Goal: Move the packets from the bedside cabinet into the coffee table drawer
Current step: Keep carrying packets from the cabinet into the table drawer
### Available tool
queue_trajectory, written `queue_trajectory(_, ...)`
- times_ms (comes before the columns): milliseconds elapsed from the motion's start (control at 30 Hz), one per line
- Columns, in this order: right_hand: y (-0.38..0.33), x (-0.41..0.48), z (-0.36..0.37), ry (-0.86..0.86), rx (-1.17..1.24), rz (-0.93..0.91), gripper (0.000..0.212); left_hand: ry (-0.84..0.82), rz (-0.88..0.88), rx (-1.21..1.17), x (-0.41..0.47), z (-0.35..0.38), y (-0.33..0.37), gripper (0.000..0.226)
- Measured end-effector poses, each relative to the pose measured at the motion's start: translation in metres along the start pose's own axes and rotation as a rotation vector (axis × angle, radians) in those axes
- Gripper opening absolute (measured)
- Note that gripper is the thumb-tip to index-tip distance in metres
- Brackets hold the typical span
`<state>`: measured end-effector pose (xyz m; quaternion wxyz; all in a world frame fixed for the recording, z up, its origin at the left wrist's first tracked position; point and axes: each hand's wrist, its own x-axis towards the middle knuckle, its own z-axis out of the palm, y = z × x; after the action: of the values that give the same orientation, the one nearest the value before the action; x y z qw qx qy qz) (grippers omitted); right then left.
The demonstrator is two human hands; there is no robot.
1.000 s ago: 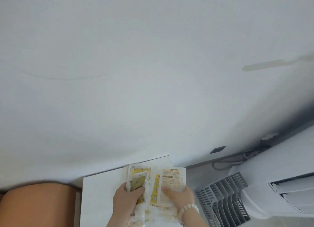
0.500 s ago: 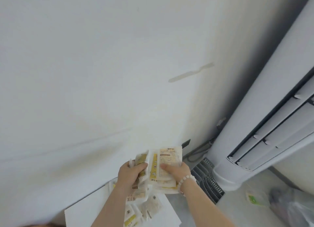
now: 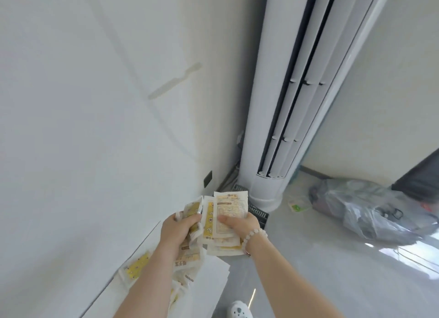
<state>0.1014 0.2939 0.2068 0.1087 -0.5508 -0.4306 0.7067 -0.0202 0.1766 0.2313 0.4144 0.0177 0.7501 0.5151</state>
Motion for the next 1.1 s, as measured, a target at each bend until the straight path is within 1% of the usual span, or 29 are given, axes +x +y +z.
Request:
queue_trajectory(267, 0.019, -0.034, -0.08, 0.163, 0.213, -0.007, 0.045, -0.196, 0.057, 0.145, -0.026, 0.076, 0.004, 0.015)
queue_trajectory(400, 0.032, -0.062, -0.136, 0.283, 0.325, -0.019, 0.043, -0.331, 0.088, 0.24, -0.052, 0.128, 0.002, 0.013)
queue_trajectory(500, 0.041, -0.082, -0.178, 0.362, 0.404, -0.031, 0.045, -0.411, 0.119, 0.298, -0.074, 0.169, -0.003, 0.017)
queue_trajectory(600, 0.056, -0.106, -0.219, 0.422, 0.462, -0.052, 0.043, -0.486, 0.146, 0.343, -0.101, 0.21, -0.014, 0.013)
queue_trajectory(633, 0.061, -0.114, -0.233, 0.443, 0.479, -0.058, 0.041, -0.513, 0.148, 0.356, -0.111, 0.222, -0.018, 0.014)
queue_trajectory(733, 0.079, -0.141, -0.27, 0.505, 0.548, -0.08, 0.035, -0.588, 0.158, 0.407, -0.143, 0.258, -0.035, 0.027)
queue_trajectory(900, 0.113, -0.183, -0.329, 0.636, 0.624, -0.078, 0.043, -0.72, 0.18, 0.512, -0.195, 0.315, -0.061, 0.03)
queue_trajectory(1033, 0.138, -0.215, -0.375, 0.756, 0.676, -0.104, 0.048, -0.831, 0.195, 0.566, -0.239, 0.359, -0.08, 0.019)
queue_trajectory(1100, 0.153, -0.23, -0.397, 0.815, 0.711, -0.113, 0.051, -0.876, 0.206, 0.589, -0.26, 0.381, -0.091, 0.024)
